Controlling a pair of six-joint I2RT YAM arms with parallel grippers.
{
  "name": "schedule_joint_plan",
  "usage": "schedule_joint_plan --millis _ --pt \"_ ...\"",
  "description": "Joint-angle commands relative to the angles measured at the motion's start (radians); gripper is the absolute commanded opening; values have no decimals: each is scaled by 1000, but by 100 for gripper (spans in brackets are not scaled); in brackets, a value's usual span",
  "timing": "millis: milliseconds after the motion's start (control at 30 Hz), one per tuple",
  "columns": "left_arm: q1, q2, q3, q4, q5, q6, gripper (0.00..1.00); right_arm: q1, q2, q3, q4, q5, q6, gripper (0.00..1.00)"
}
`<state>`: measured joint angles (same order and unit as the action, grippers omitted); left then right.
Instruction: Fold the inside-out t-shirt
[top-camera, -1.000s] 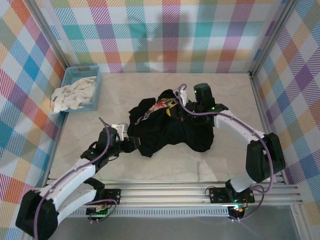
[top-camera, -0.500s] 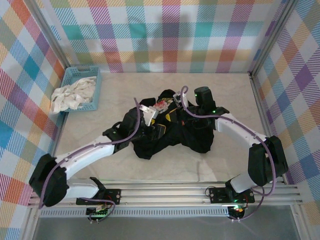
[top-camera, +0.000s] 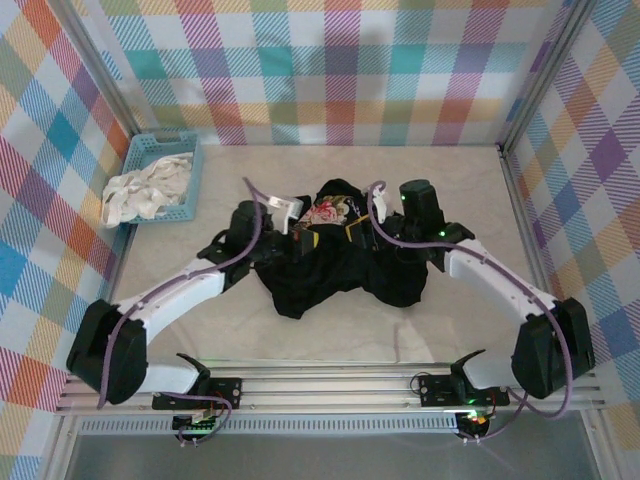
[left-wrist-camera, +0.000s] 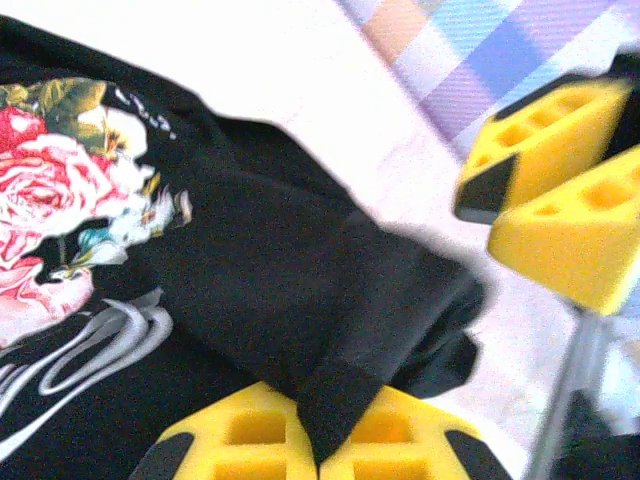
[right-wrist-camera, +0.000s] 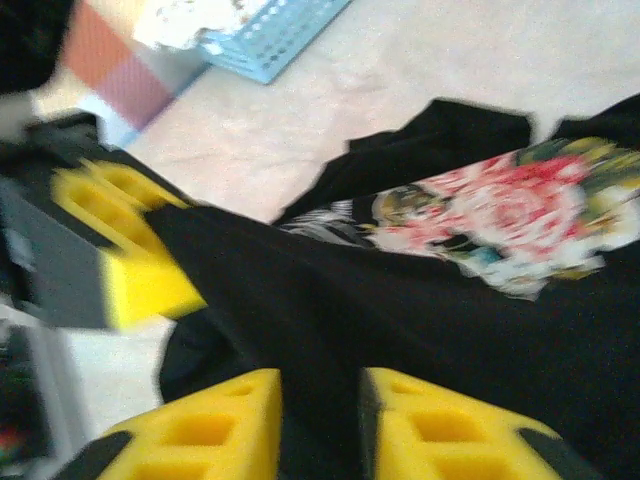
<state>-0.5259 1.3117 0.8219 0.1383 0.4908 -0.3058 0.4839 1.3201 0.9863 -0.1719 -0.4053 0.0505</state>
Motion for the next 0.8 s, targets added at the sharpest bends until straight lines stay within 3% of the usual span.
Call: schedule_joint_plan --millis 0,167,333,600,667,767 --pt "13 -80 -31 121 211 -172 0 62 -62 -42 -8 179 -109 38" --pt "16 -150 -49 84 179 -214 0 142 -177 -143 66 151 -130 52" --pt "17 -166 -8 -4 173 -223 0 240 -231 -228 147 176 -94 56" --pt "17 -212 27 -91 182 -211 0 278 -8 -180 251 242 -92 67" --pt "17 -234 31 -120 167 -191 0 277 38 -158 257 293 -100 63" --pt "17 -270 42 -182 130 -150 0 265 56 -137 247 284 -110 33"
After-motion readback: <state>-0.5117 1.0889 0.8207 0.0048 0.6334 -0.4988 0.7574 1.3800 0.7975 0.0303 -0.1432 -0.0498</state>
